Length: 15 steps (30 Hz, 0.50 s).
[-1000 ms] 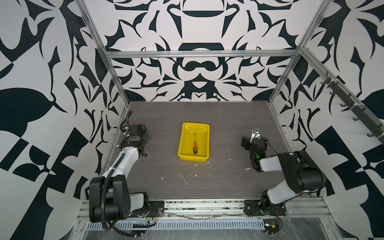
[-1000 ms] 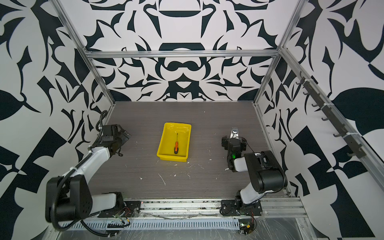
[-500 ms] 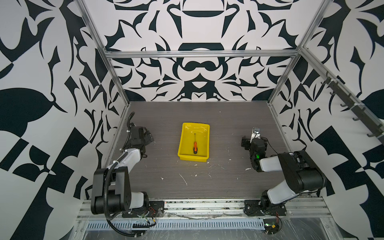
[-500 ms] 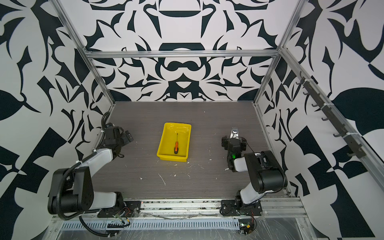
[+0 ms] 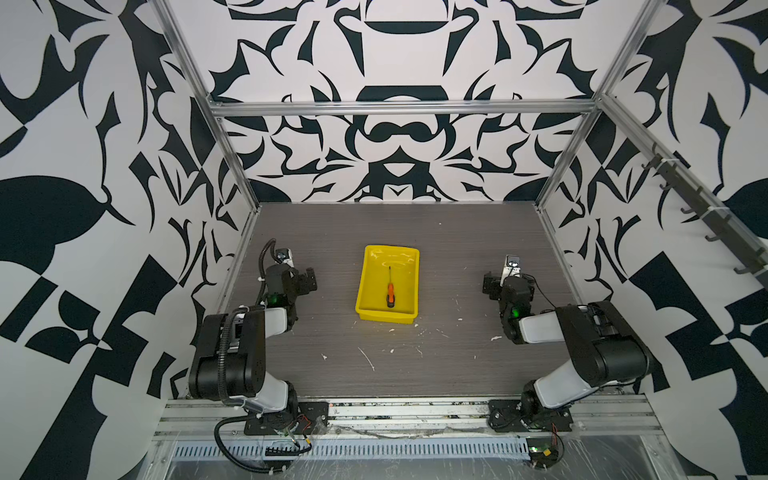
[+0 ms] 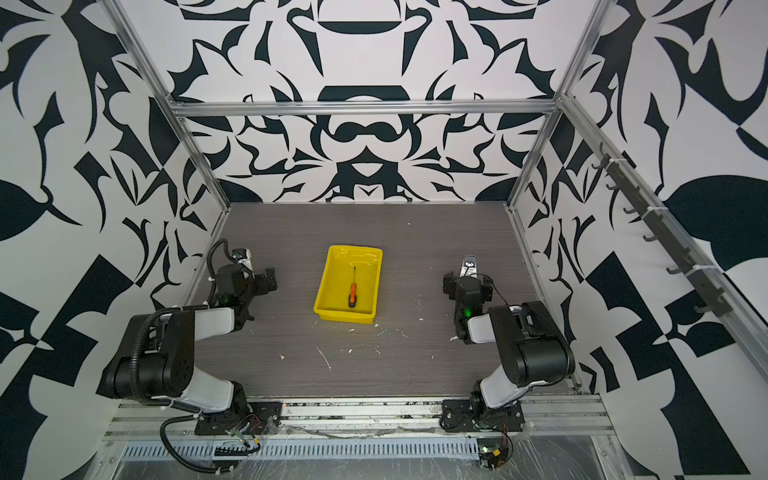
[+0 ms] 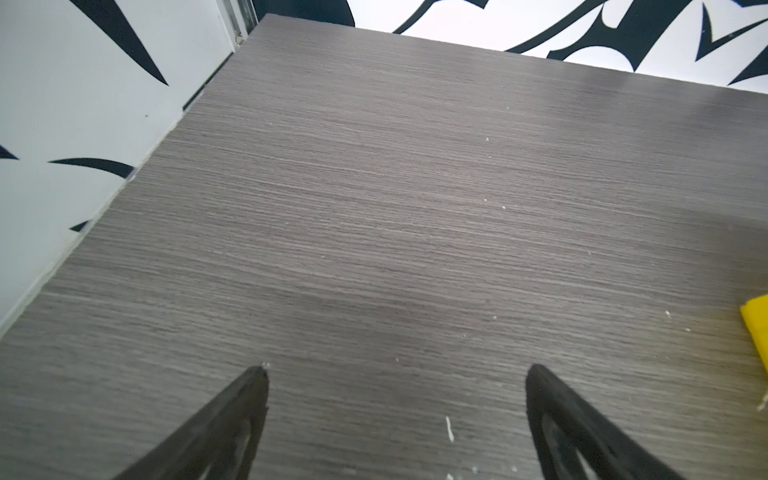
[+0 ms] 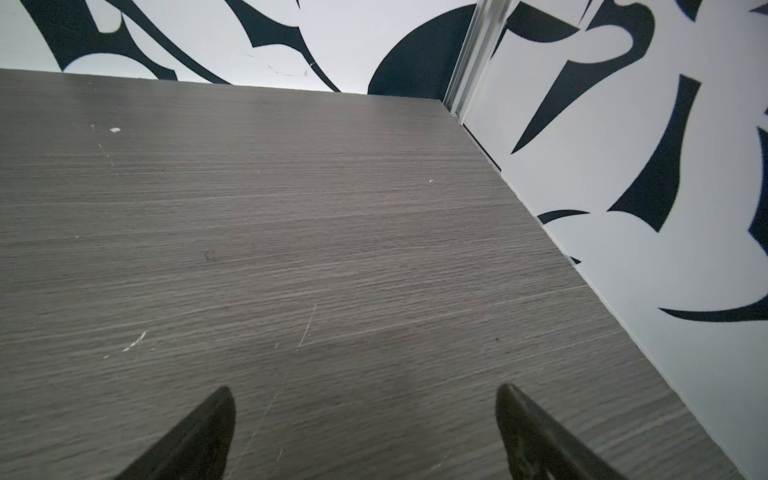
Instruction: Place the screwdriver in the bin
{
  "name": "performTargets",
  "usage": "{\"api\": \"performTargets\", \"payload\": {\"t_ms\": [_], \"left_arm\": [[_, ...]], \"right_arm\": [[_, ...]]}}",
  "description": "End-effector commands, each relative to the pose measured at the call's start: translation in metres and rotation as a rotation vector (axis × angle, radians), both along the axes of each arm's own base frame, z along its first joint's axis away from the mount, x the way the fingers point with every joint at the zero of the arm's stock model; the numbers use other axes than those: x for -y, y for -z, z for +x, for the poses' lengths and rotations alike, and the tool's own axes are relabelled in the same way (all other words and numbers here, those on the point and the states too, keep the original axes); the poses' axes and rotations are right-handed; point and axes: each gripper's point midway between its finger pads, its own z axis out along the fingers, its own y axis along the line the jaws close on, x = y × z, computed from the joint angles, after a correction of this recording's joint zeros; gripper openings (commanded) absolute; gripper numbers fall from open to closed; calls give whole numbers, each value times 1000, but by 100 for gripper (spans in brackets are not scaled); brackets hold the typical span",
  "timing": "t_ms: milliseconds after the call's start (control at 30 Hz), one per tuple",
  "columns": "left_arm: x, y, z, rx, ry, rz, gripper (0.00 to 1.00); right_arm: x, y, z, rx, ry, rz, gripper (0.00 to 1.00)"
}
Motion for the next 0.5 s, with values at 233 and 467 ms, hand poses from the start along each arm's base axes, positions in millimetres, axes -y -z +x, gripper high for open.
{"api": "performTargets", "payload": {"t_ms": [233,467], "left_arm": [[-12,-10,-1,137,-59,27,99],[-12,-8,-1,118,-58,24,99]], "right_arm": [[-1,-9,4,36,0,10,100],[-1,-10,4,39,0,11,100]]}}
